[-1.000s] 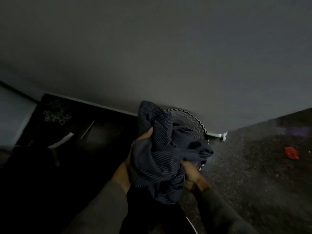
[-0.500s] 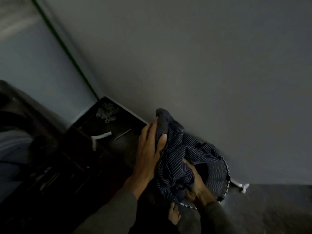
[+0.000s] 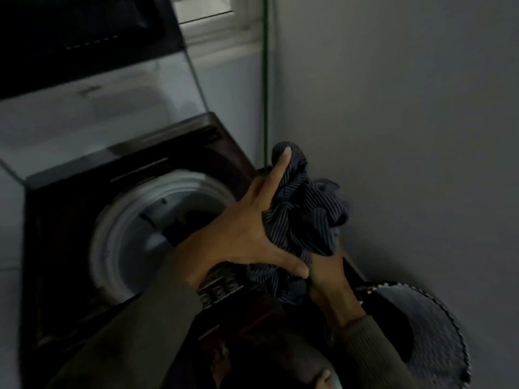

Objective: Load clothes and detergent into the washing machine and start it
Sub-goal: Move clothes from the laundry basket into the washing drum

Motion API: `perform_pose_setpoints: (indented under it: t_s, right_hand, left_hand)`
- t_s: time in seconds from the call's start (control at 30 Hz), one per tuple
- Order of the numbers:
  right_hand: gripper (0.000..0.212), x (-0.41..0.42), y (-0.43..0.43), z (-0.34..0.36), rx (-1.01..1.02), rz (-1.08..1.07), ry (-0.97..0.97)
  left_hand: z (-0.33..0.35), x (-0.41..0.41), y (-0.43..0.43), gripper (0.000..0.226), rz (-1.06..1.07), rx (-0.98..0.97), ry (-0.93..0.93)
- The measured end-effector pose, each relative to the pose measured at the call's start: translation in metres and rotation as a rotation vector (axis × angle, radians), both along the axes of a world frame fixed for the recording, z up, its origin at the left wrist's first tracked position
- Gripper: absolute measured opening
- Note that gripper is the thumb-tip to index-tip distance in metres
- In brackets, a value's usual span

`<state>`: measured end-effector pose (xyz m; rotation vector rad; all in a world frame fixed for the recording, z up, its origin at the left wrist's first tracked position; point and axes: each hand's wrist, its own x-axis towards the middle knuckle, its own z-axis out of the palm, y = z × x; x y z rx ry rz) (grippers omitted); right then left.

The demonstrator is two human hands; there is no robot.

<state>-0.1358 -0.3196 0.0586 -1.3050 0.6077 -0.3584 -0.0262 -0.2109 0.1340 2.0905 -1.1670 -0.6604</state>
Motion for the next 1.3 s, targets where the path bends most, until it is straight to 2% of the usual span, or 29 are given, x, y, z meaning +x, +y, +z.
perform_pose_setpoints:
  t_s: [0.07, 0.13, 0.3, 0.4, 0.47, 0.53, 0.6, 0.63, 0.7, 0.73, 0.8, 0.83, 0.87, 0.9, 0.93, 0.97, 1.0, 1.03, 1.07, 1.13, 1.17, 1.23, 1.27, 1.3]
  right_hand:
    - [0.03, 0.031, 0.027, 0.006, -0.09, 0.088, -0.042]
    - [0.038, 0.061, 0.052, 0.01, -0.086, 0.187, -0.041]
    - [0.054, 0.12, 0.101, 0.035, 0.179, 0.514, -0.122]
    - [0.068, 0.152, 0.119, 0.038, 0.434, 0.688, -0.18]
    - [0.071, 0.172, 0.126, 0.03, 0.523, 0.745, -0.094]
    - [0.065, 0.191, 0.134, 0.014, 0.32, 0.787, 0.074]
    - [0.071, 0.206, 0.143, -0.005, 0.145, 0.801, 0.252]
    - [0.077, 0.212, 0.147, -0.016, 0.074, 0.781, 0.287]
    - [0.081, 0.228, 0.153, -0.036, -0.057, 0.735, 0.3]
    - [0.07, 0.233, 0.159, -0.043, -0.074, 0.692, 0.316]
    - [0.041, 0.246, 0.17, -0.056, -0.081, 0.666, 0.376]
    - [0.036, 0.253, 0.174, -0.066, -0.064, 0.672, 0.388]
    - [0.037, 0.257, 0.178, -0.076, -0.081, 0.696, 0.406]
    - [0.049, 0.262, 0.181, -0.088, -0.093, 0.707, 0.42]
    - [0.067, 0.265, 0.182, -0.096, -0.117, 0.73, 0.431]
    - [0.08, 0.269, 0.183, -0.105, -0.119, 0.732, 0.435]
    - [0.078, 0.271, 0.184, -0.112, -0.13, 0.712, 0.443]
    - [0.068, 0.273, 0.187, -0.121, -0.138, 0.693, 0.461]
    - [0.06, 0.274, 0.189, -0.127, -0.141, 0.711, 0.468]
    - [0.076, 0.277, 0.193, -0.144, -0.171, 0.696, 0.478]
    - [0.083, 0.279, 0.195, -0.16, -0.154, 0.702, 0.475]
    - [0.074, 0.283, 0.198, -0.177, -0.131, 0.716, 0.495]
    - [0.066, 0.283, 0.208, -0.154, -0.178, 0.722, 0.538]
    - [0.067, 0.286, 0.21, -0.152, -0.204, 0.748, 0.555]
  left_hand:
    - [0.002, 0.026, 0.036, 0.15, 0.046, -0.025, -0.028]
    - [0.002, 0.048, 0.07, 0.144, 0.104, -0.082, -0.065]
    - [-0.027, 0.101, 0.147, 0.124, 0.297, -0.323, -0.107]
    - [-0.052, 0.122, 0.181, 0.131, 0.397, -0.433, -0.012]
    - [-0.065, 0.129, 0.192, 0.13, 0.497, -0.41, -0.008]
    - [-0.081, 0.135, 0.199, 0.113, 0.552, -0.403, 0.049]
    - [-0.107, 0.146, 0.203, 0.069, 0.581, -0.4, 0.196]
    - [-0.119, 0.15, 0.204, 0.056, 0.601, -0.367, 0.225]
    - [-0.144, 0.16, 0.211, 0.048, 0.618, -0.287, 0.231]
    - [-0.156, 0.164, 0.214, 0.043, 0.624, -0.248, 0.226]
    - [-0.173, 0.174, 0.222, 0.05, 0.605, -0.122, 0.184]
    - [-0.177, 0.178, 0.226, 0.06, 0.576, -0.029, 0.164]
    - [-0.181, 0.182, 0.229, 0.07, 0.535, 0.044, 0.122]
    - [-0.186, 0.188, 0.23, 0.078, 0.508, 0.051, 0.131]
    - [-0.184, 0.191, 0.231, 0.083, 0.498, 0.009, 0.224]
    - [-0.185, 0.195, 0.233, 0.087, 0.557, -0.053, 0.396]
    - [-0.187, 0.2, 0.234, 0.09, 0.663, -0.116, 0.551]
    - [-0.192, 0.206, 0.234, 0.09, 0.791, -0.176, 0.684]
    - [-0.195, 0.211, 0.233, 0.089, 0.894, -0.224, 0.778]
    - [-0.206, 0.215, 0.23, 0.075, 1.008, -0.271, 0.871]
    - [-0.207, 0.213, 0.229, 0.059, 1.035, -0.271, 0.873]
    - [-0.213, 0.21, 0.226, 0.038, 1.094, -0.235, 0.851]
    - [-0.214, 0.208, 0.224, 0.037, 1.124, -0.218, 0.818]
    - [-0.221, 0.207, 0.223, 0.042, 1.14, -0.195, 0.78]
